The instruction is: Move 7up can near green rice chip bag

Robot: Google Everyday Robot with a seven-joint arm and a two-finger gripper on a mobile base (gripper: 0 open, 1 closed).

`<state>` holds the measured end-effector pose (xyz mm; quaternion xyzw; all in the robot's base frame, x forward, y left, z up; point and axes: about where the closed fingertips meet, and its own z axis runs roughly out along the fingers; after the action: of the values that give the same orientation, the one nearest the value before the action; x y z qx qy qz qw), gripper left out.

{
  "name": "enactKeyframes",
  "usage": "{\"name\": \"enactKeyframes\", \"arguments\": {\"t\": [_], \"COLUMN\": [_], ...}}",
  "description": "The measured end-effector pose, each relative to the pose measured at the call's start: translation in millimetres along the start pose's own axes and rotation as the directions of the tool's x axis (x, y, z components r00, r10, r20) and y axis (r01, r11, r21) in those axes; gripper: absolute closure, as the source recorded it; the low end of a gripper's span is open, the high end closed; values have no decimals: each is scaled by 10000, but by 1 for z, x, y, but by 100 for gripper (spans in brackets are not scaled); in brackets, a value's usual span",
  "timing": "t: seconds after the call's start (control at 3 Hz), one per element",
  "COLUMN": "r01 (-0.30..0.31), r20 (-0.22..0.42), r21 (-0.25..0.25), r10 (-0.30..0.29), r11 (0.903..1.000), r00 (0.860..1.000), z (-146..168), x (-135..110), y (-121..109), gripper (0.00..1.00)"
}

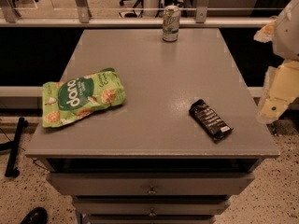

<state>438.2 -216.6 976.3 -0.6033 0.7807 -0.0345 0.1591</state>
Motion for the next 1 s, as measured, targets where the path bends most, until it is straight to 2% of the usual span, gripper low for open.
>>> {"name": "enactKeyframes", "arguments": {"t": [0.33, 0.67, 1.0], "r01": [0, -2, -105], "r20": [0, 269, 1604], "r21": [0, 90, 187], "r10": [0, -1, 74], "r11": [10000, 10000, 9998], "r00": [10000, 9996, 9870], "z": [0, -6, 4], "x": [0, -1, -12], "y": [0, -1, -21], "gripper": [0, 0, 0]}}
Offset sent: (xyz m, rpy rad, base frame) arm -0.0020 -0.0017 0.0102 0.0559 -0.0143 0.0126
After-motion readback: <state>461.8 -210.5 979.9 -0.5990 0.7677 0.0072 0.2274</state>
